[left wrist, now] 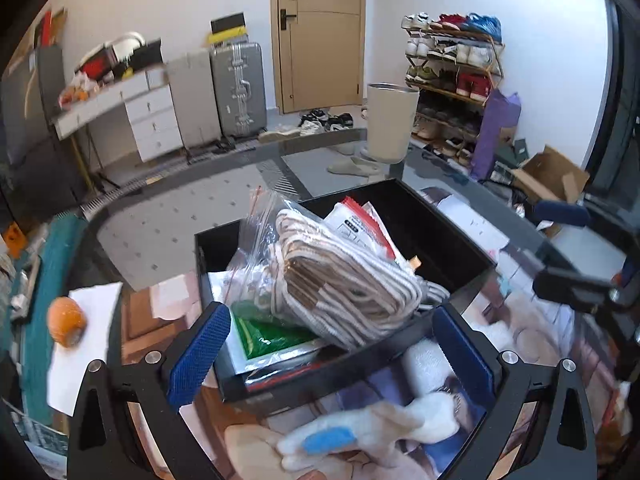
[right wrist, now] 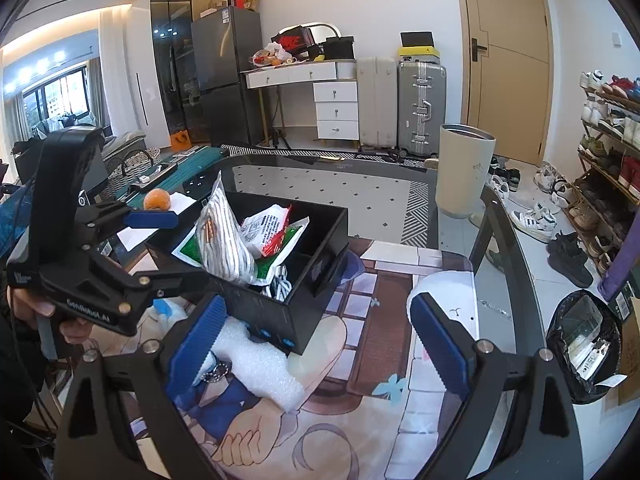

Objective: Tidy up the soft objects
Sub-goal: 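Withdraw both grippers from the box toward the white foam block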

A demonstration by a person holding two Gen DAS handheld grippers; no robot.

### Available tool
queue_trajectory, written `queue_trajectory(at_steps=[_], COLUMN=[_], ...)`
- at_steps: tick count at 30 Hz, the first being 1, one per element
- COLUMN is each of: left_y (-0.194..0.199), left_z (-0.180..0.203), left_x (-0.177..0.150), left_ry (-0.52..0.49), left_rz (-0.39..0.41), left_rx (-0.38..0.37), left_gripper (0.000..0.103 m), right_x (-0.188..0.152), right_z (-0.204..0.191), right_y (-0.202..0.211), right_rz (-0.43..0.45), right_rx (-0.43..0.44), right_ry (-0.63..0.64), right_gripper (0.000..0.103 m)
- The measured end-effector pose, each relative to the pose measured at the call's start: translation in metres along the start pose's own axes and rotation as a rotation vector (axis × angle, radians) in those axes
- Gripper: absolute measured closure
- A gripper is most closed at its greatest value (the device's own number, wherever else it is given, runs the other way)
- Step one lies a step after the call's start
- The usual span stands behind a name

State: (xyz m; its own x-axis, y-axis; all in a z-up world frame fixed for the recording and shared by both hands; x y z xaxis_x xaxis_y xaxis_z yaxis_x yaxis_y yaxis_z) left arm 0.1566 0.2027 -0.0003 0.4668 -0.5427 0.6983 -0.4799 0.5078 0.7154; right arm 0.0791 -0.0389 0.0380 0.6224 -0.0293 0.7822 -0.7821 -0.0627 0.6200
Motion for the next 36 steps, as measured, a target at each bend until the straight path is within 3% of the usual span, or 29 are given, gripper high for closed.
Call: queue_trajectory(at_steps=[4, 15, 22, 36], left_y=[0.011, 0.038, 0.034, 0.016], left_z=[0.005, -0.005, -0.003, 0.002], left_x=[-0.010, -0.051, -0.062, -0.071], left_ry=[-0.026, 0.026, 0.013, 0.008], left_rz=[0.015, 0.017, -0.017, -0.108], left_rx=[0.020, 0.051, 0.063, 0.008], left_gripper=[0.001, 0.001, 0.001, 0.001], right_x=[-0.004, -0.022, -0.030, -0.042], right_z=[-0.002, -0.014, -0.022, -0.016], right_y=[0.001, -0.010, -0.027, -0.065], right_rz=[-0.012, -0.082, -0.138, -0.308], right_rx=[-0.007, -0.006, -0.011, -0.049], right_ry=[-0.001, -0.009, 0.003, -0.043], right_gripper=[0.005, 0.000, 0.000, 0.000])
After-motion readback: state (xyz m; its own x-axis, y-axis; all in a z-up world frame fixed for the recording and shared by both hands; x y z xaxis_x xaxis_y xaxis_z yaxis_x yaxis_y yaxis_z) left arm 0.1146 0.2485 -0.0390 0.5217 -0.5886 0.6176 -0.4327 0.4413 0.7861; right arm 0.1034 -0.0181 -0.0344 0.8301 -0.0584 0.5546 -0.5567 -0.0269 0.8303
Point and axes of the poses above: each gripper's, at about its wrist camera, not at the fingertips, and y roughly against the way its jaws point, z to its right, x to its top, the point moved 1 cm from there along -y, roughly the way its jaws point, and after that the axes turned 3 degrees about -z, right-handed, at the moved point
